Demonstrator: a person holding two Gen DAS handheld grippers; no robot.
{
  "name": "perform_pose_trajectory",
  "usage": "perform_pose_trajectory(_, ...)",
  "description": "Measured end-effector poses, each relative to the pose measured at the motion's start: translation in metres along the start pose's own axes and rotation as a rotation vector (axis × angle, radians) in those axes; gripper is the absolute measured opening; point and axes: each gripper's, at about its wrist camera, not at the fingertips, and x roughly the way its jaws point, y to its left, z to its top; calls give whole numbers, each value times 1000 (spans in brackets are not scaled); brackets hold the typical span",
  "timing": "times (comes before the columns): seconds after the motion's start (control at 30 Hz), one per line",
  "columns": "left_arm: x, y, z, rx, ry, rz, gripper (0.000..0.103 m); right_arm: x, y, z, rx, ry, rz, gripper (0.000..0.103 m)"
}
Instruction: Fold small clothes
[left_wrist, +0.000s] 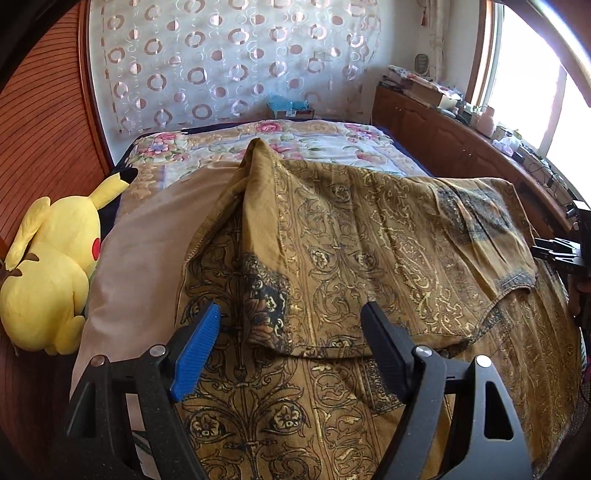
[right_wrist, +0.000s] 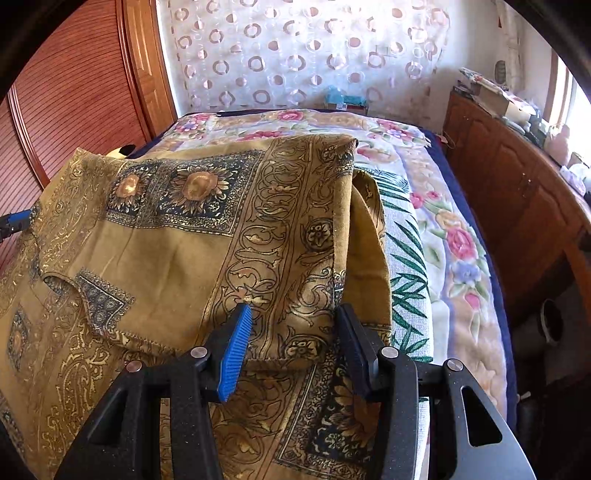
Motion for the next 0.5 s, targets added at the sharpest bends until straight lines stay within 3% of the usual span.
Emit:
perform_pose_trajectory(0.17,5,-3,1,17,0,7,79,3,4,-1,-7,0,-14,50)
perform_pose_trajectory(0.27,8,-4,2,30,4,-10,60,7,5,1,4,0,3,50)
perform_pose_trajectory(0.33,12,-3,2,26,14,-16,48,13,4,2,-9,0,3,40)
perform_pose_trajectory(0.47,23,-3,3,31,40,-8,47,16,6,7,-17,2,24,8)
perform_pose_trajectory(0.5,24,-4,3,34,46,-6,47,16,6,7,-18,-1,40,6)
